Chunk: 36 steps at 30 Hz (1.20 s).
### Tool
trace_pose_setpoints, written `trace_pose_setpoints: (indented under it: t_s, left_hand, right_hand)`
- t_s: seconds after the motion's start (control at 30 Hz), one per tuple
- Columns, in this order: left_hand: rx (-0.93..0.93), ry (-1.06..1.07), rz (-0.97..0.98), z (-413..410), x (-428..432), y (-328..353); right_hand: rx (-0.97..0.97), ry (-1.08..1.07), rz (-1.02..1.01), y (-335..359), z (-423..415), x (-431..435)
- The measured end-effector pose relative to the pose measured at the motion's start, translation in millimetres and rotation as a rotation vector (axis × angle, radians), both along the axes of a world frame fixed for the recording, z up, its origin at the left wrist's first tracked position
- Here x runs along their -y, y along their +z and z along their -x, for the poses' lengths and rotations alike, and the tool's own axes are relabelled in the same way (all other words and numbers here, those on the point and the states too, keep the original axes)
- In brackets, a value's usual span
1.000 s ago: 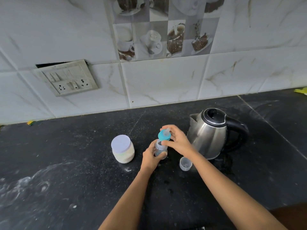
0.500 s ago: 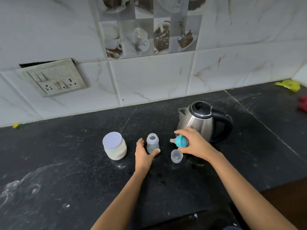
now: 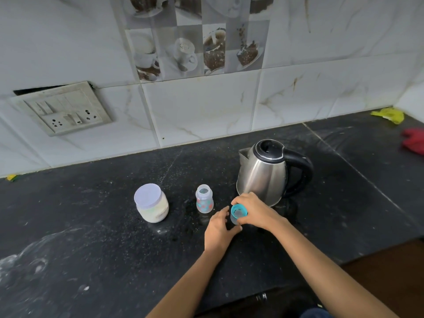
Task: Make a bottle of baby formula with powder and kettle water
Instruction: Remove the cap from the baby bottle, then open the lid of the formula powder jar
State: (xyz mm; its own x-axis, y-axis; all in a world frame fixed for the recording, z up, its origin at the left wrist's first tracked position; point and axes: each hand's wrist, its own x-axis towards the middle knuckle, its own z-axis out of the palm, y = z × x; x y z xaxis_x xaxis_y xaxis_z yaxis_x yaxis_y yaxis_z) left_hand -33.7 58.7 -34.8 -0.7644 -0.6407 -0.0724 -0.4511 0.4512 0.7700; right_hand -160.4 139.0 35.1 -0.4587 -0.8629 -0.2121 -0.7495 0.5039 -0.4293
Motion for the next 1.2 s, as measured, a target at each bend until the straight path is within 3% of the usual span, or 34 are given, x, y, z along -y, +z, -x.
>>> trace_pose_setpoints:
  t_s: [0.4, 0.53, 0.67, 0.77, 0.9, 1.07, 1.2]
  left_hand:
    - [-0.06, 0.029, -0.007, 0, 1, -8]
    - [-0.139, 0.14, 0.048, -32, 9, -8]
    - [-0.213, 0.419, 0.165, -72, 30, -6]
    - [-0.239, 0.609, 0.18, -94, 48, 4]
    - [-0.263, 0.693, 0.152, -120, 73, 11]
    - [-0.239, 0.639, 0.075, -136, 106, 18]
    - [-0.205, 0.512, 0.006, -134, 131, 28]
  right_hand:
    - [0.053, -0.041, 0.064, -3, -6, -9]
    - [-0.066, -0.013, 0.292, 16, -10, -5]
    - [-0.072, 0.106, 0.468, 34, -26, 29]
    - [-0.036, 0.215, 0.39, 41, -50, 66]
    - [-0.061, 0.295, 0.252, 38, -81, 114]
    - [-0.002, 0.253, 0.189, 43, -110, 163]
    - [-0.149, 0.245, 0.079, 39, -123, 193]
